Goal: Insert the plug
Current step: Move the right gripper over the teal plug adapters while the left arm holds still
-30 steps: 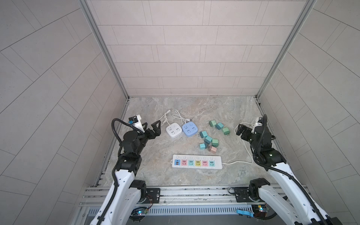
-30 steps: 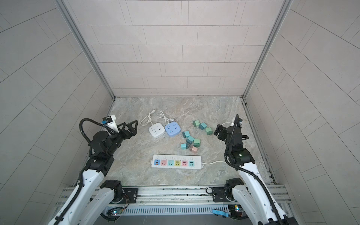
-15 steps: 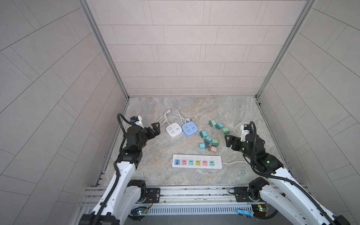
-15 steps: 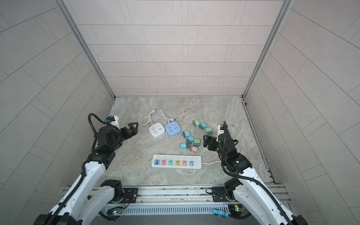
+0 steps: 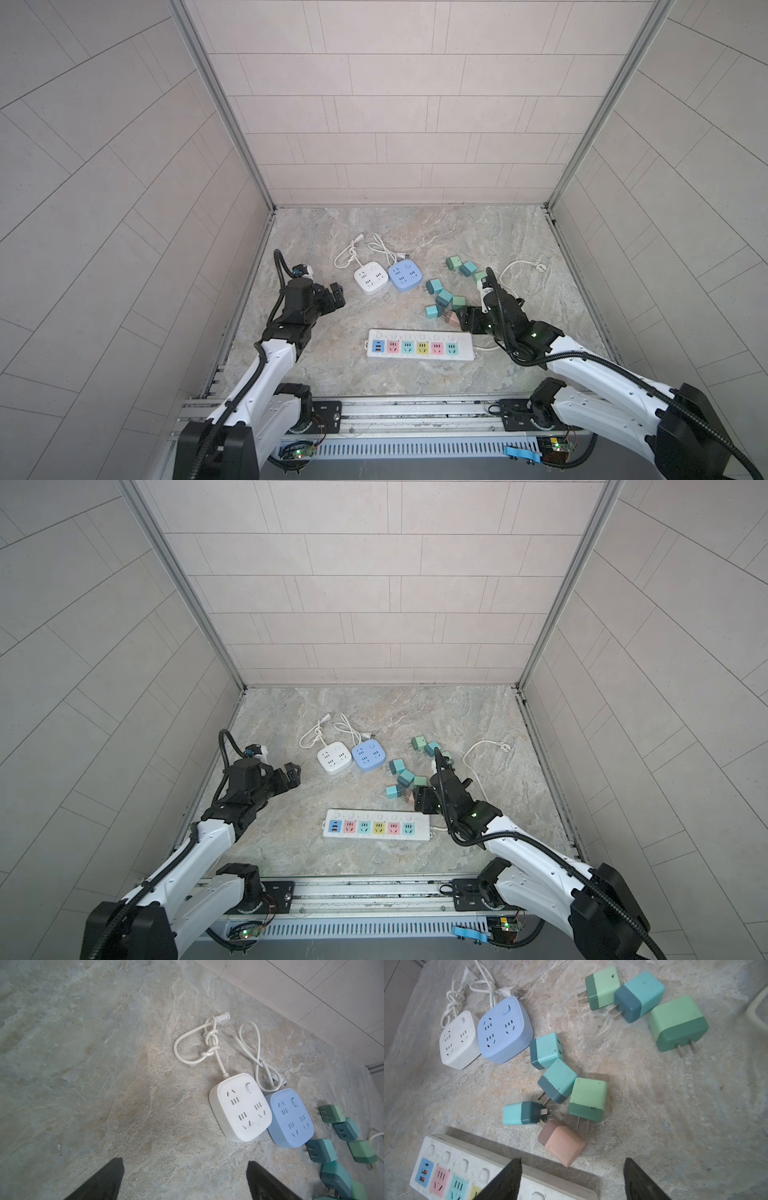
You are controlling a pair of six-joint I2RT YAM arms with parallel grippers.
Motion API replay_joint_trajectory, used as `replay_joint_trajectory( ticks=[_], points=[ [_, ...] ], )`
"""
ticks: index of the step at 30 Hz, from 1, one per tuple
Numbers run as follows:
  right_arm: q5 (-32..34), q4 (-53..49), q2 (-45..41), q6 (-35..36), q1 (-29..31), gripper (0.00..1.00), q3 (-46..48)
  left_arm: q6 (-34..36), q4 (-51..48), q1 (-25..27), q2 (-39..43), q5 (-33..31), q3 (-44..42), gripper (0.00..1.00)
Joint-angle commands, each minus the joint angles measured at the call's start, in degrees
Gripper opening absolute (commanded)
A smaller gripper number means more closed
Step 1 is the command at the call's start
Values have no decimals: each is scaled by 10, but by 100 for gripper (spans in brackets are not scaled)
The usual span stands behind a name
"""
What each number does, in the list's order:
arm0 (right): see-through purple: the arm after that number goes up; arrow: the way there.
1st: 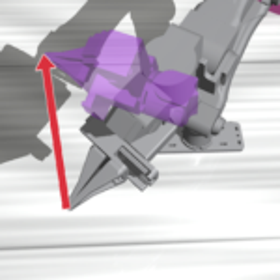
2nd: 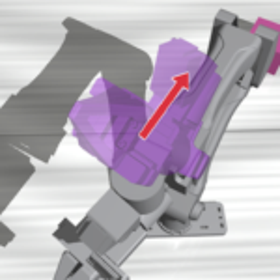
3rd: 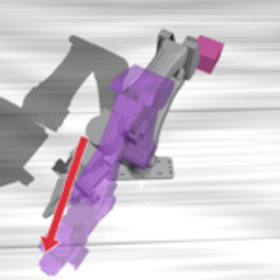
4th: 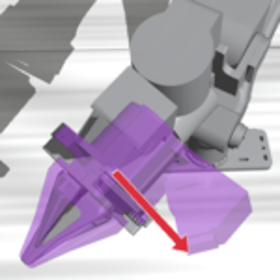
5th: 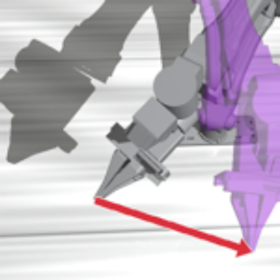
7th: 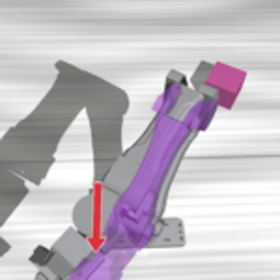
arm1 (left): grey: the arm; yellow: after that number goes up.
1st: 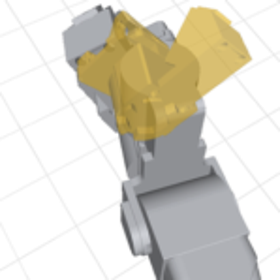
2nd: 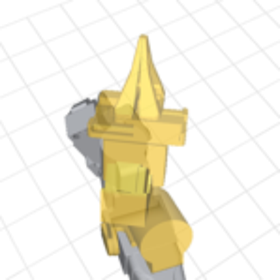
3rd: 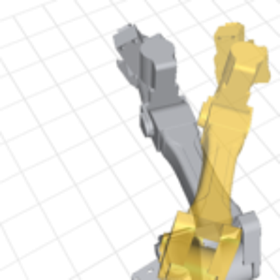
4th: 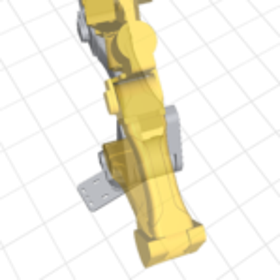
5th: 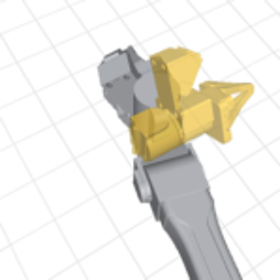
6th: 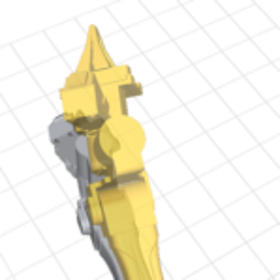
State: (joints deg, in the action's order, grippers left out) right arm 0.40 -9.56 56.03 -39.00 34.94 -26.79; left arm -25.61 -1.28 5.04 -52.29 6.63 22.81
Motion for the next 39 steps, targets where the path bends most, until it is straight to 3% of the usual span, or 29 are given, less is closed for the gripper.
replay_joint_trajectory(
  ticks=[1, 9, 26, 39],
  points=[
    [48, 30, 9, -20, 7, 79, 6, 0, 39, 2, 38, -4, -18, 100],
    [100, 45, 71, -44, 10, 80, -15, -5, 45, 3, 119, -8, -51, 100],
    [128, 29, 234, -48, 30, 82, -84, -5, 47, 3, 112, -2, -50, 100],
    [178, -8, 228, -52, 53, 82, -78, -6, 47, 3, 118, 0, -52, 100]
  ],
)
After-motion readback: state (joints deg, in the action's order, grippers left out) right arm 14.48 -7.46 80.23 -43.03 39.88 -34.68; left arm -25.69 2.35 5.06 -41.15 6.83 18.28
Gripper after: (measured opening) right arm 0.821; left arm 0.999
